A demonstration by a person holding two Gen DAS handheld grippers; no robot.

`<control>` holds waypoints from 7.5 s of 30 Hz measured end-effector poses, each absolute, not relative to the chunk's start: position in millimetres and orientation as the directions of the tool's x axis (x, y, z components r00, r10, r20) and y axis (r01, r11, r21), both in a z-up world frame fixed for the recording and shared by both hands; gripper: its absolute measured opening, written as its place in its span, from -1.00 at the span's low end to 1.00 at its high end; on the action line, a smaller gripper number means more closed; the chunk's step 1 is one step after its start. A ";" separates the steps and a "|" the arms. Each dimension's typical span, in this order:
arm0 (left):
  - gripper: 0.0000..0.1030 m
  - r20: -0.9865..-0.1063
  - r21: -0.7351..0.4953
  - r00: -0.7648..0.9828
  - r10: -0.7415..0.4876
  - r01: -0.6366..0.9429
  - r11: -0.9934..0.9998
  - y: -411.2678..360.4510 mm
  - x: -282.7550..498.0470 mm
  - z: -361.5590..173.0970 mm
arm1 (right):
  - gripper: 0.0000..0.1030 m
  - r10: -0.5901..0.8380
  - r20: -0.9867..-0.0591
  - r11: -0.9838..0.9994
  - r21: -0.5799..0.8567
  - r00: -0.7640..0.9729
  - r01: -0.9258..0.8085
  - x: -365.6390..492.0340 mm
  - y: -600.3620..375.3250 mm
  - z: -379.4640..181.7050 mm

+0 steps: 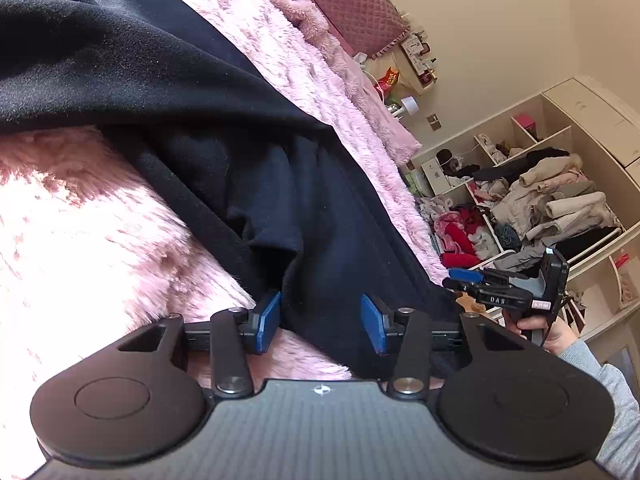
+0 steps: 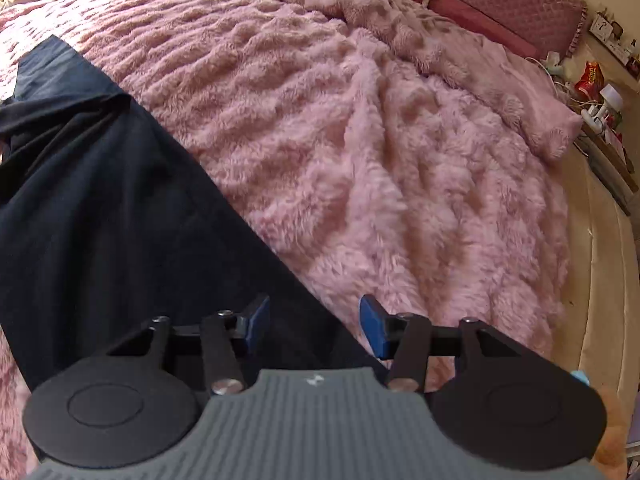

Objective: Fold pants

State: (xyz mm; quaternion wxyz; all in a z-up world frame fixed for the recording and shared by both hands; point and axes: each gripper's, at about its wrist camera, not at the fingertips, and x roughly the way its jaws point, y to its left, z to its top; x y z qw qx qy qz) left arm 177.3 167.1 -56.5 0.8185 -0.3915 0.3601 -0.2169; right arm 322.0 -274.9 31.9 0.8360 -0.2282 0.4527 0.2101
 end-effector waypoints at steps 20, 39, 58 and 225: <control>0.04 -0.456 -0.728 0.645 -0.614 0.126 0.674 154.0 175.7 -52.8 | -1.00 0.089 -0.744 0.801 -0.342 0.662 -0.491 306.9 -298.8 49.3; 0.05 -0.476 -0.686 0.628 -0.616 0.173 0.707 145.7 179.3 -54.9 | -0.46 0.042 -0.993 0.674 -0.056 0.113 -0.737 353.5 -289.9 6.7; 0.05 -0.476 -0.705 0.617 -0.627 0.159 0.691 152.2 181.6 -54.5 | -0.98 0.093 -0.788 0.724 -0.366 0.608 -0.585 310.9 -309.3 55.5; -0.70 -0.383 -0.889 0.883 -0.271 -0.272 0.368 471.0 211.6 -41.1 | -0.91 0.655 -0.573 0.556 -0.076 0.492 -0.828 369.1 209.9 39.1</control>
